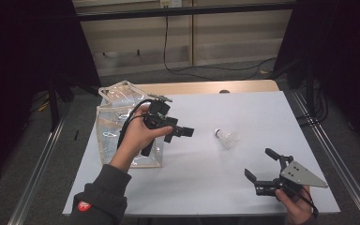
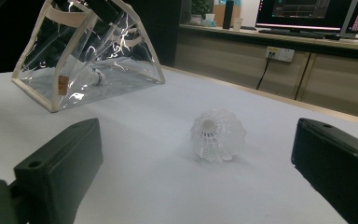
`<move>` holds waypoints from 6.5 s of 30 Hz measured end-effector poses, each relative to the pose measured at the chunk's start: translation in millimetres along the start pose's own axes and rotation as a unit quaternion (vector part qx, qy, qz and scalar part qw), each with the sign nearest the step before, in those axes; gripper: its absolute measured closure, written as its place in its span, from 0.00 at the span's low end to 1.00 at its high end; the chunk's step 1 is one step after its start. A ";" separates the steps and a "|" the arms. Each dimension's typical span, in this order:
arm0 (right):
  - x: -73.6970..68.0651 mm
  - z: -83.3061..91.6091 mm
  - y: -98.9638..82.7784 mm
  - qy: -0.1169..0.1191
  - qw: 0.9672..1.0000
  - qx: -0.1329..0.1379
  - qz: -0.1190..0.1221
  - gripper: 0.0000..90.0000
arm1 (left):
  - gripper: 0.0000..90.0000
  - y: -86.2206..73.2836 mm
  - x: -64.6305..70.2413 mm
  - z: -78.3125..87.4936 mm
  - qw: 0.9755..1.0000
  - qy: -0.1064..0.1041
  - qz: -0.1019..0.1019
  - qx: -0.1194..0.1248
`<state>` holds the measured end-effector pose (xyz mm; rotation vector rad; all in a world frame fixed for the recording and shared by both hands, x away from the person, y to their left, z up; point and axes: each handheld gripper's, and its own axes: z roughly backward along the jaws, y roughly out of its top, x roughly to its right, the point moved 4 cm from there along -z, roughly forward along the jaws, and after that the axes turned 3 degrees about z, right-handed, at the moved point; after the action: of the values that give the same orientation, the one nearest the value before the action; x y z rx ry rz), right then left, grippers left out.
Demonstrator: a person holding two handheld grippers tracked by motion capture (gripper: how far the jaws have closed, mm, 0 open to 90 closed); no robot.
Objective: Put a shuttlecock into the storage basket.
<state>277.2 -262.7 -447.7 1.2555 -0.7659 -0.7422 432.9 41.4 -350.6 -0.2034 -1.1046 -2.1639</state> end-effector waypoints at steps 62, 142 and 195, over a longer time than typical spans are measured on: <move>0.5 0.7 0.5 -0.002 1.000 0.000 -0.002 0.02 | 0.04 -12.8 5.4 -50.0 1.000 -0.001 -0.001 0.001; 0.6 1.0 0.9 -0.001 1.000 0.002 0.001 0.02 | 0.14 -21.5 8.6 -119.5 1.000 0.026 -0.011 0.003; 0.3 0.8 0.1 0.000 1.000 0.001 0.000 0.02 | 0.16 -16.9 18.3 -163.4 0.999 0.048 -0.011 0.006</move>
<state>276.7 -263.3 -447.5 1.2567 -0.7659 -0.7418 434.8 -85.7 -456.2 -0.0817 -1.0692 -2.1630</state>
